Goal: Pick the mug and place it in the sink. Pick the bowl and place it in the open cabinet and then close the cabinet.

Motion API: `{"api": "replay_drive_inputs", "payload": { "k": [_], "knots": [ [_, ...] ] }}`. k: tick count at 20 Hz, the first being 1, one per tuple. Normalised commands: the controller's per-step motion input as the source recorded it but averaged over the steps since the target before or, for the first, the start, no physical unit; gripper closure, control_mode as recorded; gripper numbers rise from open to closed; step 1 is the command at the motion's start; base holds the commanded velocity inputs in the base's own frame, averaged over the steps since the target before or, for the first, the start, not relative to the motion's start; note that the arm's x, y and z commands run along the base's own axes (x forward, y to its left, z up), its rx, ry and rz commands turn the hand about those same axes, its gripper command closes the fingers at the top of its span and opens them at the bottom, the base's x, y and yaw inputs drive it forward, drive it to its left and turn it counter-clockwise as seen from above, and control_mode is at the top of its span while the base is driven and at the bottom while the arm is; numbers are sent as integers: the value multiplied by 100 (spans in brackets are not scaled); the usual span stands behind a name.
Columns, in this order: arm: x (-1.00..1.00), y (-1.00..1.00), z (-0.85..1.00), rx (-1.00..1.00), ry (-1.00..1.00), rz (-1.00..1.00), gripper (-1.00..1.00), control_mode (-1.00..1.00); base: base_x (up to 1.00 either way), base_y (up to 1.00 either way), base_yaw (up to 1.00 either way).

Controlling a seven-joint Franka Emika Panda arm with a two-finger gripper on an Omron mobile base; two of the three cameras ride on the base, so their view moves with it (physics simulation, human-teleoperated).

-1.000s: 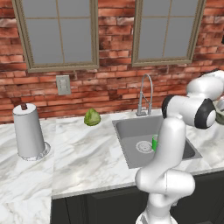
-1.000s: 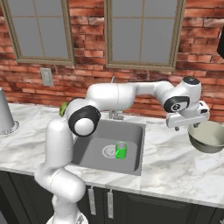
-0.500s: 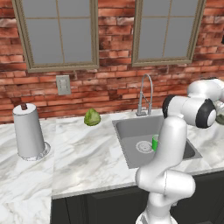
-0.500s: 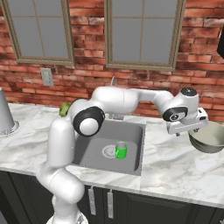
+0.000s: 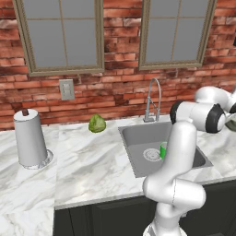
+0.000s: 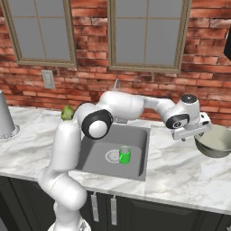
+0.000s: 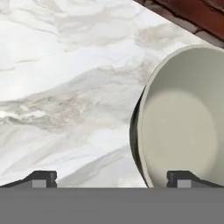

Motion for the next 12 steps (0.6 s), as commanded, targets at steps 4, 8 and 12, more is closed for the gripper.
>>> {"api": "replay_drive_inputs", "payload": {
  "k": [4,8,12],
  "knots": [
    [16,-5,0,-1,6,0,-100,-100,0,0,0],
    [4,-19,-9,0,9,0,-100,-100,0,0,0],
    [9,-27,-20,0,5,0,-100,-100,0,0,0]
  ]
}}
